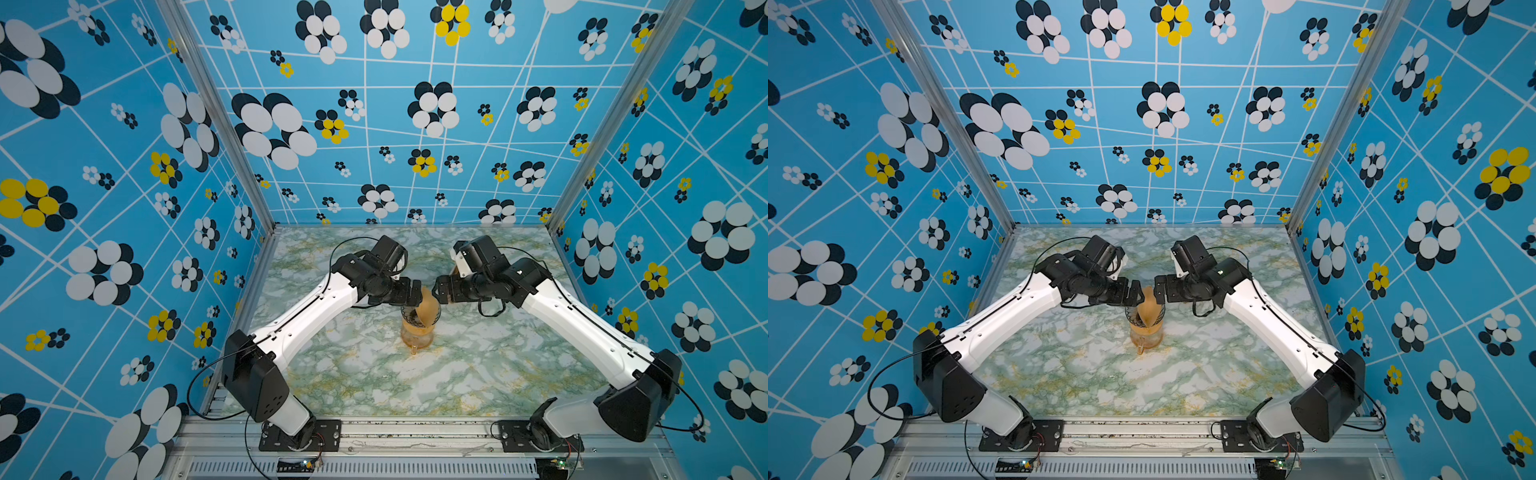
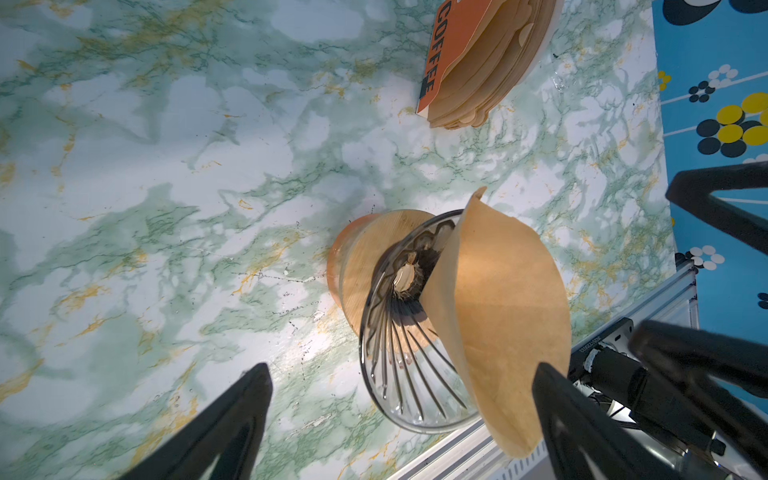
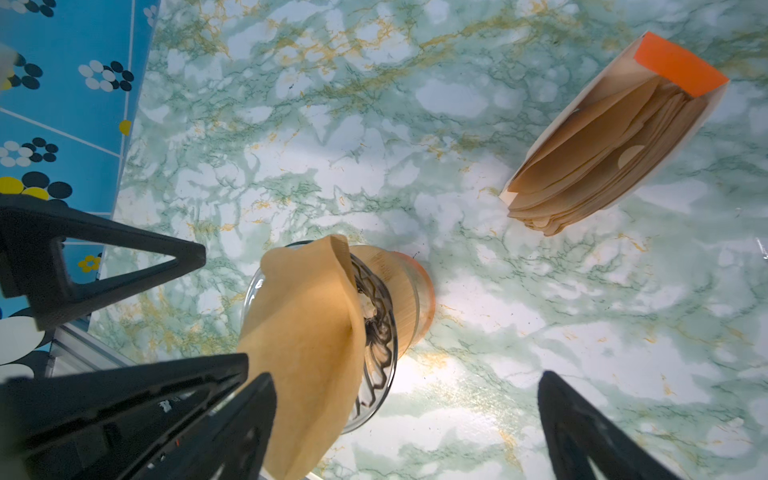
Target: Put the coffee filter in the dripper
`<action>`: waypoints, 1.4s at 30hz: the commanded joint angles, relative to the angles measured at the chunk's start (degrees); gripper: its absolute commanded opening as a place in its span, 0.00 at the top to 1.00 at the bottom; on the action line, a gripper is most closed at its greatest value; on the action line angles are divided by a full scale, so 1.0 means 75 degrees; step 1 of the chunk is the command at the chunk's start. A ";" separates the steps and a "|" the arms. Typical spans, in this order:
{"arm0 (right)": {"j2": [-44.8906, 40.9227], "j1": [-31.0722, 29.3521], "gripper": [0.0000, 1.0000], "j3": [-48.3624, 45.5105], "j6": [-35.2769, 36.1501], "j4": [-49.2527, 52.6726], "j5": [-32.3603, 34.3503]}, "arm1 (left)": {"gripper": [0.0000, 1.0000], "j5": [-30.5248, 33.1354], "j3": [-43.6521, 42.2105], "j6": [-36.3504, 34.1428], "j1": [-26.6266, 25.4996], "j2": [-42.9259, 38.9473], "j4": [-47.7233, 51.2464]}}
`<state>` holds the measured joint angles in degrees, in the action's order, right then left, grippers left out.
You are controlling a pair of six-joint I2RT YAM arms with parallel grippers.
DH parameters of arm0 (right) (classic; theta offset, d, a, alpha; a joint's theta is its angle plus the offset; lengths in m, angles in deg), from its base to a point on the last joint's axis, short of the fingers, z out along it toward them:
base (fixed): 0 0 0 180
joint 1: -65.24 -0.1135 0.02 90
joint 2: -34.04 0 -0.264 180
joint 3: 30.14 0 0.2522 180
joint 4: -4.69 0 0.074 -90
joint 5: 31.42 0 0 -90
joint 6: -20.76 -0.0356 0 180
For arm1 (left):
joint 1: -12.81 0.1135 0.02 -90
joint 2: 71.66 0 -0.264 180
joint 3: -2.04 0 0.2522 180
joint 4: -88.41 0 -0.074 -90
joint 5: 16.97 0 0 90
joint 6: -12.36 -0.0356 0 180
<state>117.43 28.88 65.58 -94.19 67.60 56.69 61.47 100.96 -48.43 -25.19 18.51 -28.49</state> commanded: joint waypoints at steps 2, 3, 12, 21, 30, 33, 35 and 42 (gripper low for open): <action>0.0117 -0.0030 0.00 -0.0207 -0.0165 0.0202 -0.0054 | 0.01 0.0001 0.0275 0.0029 -0.0101 0.0271 0.0035; 0.0139 -0.0027 0.01 -0.0240 -0.0194 0.0192 -0.0063 | 0.01 0.0043 0.0301 0.0027 -0.0113 0.0319 0.0044; 0.0385 -0.0035 0.01 -0.0527 -0.0367 -0.0001 -0.0195 | 0.01 0.0244 0.0316 0.0015 -0.0171 0.0573 0.0070; 0.0690 -0.0030 0.01 -0.0611 -0.0553 -0.0240 -0.0324 | 0.01 0.0537 0.0305 -0.0051 -0.0163 0.0744 0.0136; 0.0909 -0.0038 0.01 -0.0660 -0.0675 -0.0418 -0.0359 | 0.01 0.0578 0.0247 -0.0015 -0.0119 0.0862 0.0060; 0.0996 -0.0038 0.01 -0.0670 -0.0719 -0.0452 -0.0375 | 0.01 0.0547 0.0180 0.0011 -0.0078 0.0844 0.0012; 0.1044 -0.0039 0.00 -0.0702 -0.0734 -0.0502 -0.0392 | 0.01 0.0546 0.0124 0.0007 -0.0049 0.0822 0.0001; 0.1153 -0.0039 0.01 -0.0708 -0.0740 -0.0529 -0.0428 | 0.01 0.0498 -0.0067 0.0018 0.0061 0.0788 -0.0069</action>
<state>125.63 28.88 61.08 -98.69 64.10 54.31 64.93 101.62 -48.45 -25.36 24.17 -28.51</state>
